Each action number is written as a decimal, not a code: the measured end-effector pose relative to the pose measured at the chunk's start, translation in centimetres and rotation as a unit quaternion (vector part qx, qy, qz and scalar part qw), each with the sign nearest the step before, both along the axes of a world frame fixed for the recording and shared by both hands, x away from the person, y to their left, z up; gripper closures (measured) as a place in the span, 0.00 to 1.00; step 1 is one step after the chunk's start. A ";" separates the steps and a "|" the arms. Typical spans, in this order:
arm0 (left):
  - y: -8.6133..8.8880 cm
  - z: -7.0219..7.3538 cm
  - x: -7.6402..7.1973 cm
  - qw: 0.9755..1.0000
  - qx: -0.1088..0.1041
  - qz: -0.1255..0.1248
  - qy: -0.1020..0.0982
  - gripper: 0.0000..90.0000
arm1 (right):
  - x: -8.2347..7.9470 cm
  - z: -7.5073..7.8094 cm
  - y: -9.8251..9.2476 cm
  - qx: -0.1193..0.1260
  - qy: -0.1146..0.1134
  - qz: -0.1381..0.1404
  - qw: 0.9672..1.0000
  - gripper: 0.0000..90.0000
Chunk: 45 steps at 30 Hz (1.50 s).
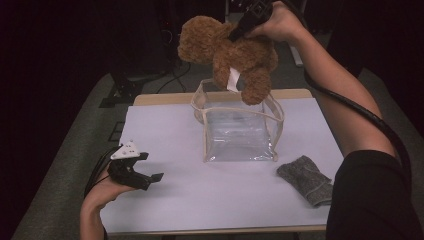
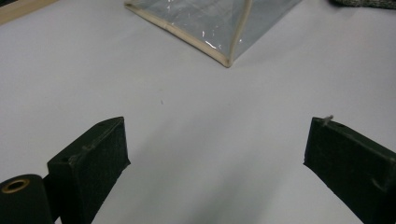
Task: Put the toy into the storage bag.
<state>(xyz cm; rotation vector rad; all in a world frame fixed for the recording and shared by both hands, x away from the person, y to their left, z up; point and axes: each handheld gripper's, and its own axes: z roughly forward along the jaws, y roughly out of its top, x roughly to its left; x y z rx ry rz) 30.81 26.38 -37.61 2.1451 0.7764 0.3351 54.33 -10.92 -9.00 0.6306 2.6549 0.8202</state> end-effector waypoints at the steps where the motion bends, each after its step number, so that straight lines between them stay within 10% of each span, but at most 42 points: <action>1: 0.0 0.0 0.0 1.000 -0.001 -0.001 0.000 0.06 | 0.2 -0.3 0.1 0.000 0.001 -0.002 1.000 0.84; 9: 0.1 0.0 -0.1 1.000 0.000 0.000 0.001 0.06 | 0.2 -2.6 1.5 -0.019 0.014 0.009 1.000 0.83; 31: -0.2 0.3 -0.3 1.000 0.001 -0.006 -0.004 0.06 | -7.0 -3.7 4.6 -0.012 0.022 0.071 0.997 0.83; 45: 0.0 0.2 -0.2 1.000 0.000 -0.001 -0.002 0.06 | -3.7 -6.7 2.0 0.007 0.055 0.031 0.998 0.83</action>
